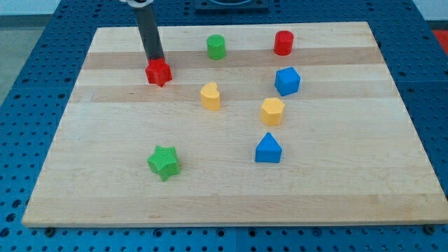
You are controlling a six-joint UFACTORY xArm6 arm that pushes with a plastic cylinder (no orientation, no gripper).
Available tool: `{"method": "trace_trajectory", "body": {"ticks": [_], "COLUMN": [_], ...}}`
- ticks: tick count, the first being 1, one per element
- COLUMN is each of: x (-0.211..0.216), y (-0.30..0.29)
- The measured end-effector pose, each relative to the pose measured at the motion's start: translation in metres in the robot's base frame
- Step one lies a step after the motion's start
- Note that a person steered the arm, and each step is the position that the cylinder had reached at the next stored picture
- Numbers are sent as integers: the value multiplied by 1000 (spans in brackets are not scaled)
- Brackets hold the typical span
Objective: Push the green circle downwards
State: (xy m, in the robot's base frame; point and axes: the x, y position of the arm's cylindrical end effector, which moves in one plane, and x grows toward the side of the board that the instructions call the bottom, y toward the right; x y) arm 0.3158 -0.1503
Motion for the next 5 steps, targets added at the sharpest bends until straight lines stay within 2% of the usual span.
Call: {"method": "trace_trajectory", "body": {"ticks": [2, 4, 5], "x": [22, 17, -47], "y": [3, 2, -3]}}
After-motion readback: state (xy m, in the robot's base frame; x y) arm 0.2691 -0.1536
